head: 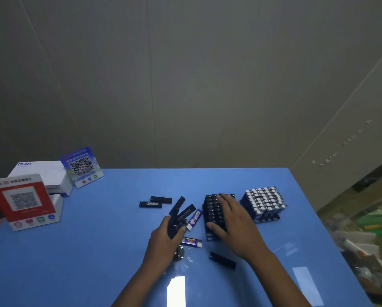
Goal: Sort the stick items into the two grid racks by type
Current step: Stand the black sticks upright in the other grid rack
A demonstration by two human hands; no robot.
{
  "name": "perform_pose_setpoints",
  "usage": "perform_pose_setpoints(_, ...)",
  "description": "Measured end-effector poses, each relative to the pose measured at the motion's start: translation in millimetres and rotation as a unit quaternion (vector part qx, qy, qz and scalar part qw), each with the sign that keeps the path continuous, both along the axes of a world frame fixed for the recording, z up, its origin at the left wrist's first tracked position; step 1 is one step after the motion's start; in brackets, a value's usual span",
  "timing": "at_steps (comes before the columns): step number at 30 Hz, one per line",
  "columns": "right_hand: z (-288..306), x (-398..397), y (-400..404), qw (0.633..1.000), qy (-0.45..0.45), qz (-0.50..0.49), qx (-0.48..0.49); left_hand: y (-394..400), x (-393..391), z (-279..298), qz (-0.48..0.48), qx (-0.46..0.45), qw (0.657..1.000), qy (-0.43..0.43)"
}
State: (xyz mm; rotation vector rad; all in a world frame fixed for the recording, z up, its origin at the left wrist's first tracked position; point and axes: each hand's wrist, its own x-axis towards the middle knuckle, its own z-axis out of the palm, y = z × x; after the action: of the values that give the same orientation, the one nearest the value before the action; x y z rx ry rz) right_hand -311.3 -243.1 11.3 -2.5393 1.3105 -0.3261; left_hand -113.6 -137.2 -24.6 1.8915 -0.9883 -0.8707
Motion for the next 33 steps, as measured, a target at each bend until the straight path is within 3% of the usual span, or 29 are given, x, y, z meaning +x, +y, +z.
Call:
perform_pose_setpoints(10, 6, -75, -8, 0.982, -0.140, 0.061, 0.112, -3, -106, -3, -0.003, -0.012, 0.999, 0.041)
perform_pose_setpoints(21, -2, -99, -10, 0.971, -0.124, 0.157, 0.131, 6, -157, 2, -0.046, 0.023, 0.994, -0.094)
perform_pose_setpoints(27, 0, -95, -11, 0.968, -0.106, 0.149, 0.174, 11, -149, 5, -0.060, 0.020, 0.993, -0.097)
perform_pose_setpoints(33, 4, -107, -24, 0.974, -0.103, 0.097, 0.179, 10, -130, 3, -0.017, 0.029, 0.998, -0.046)
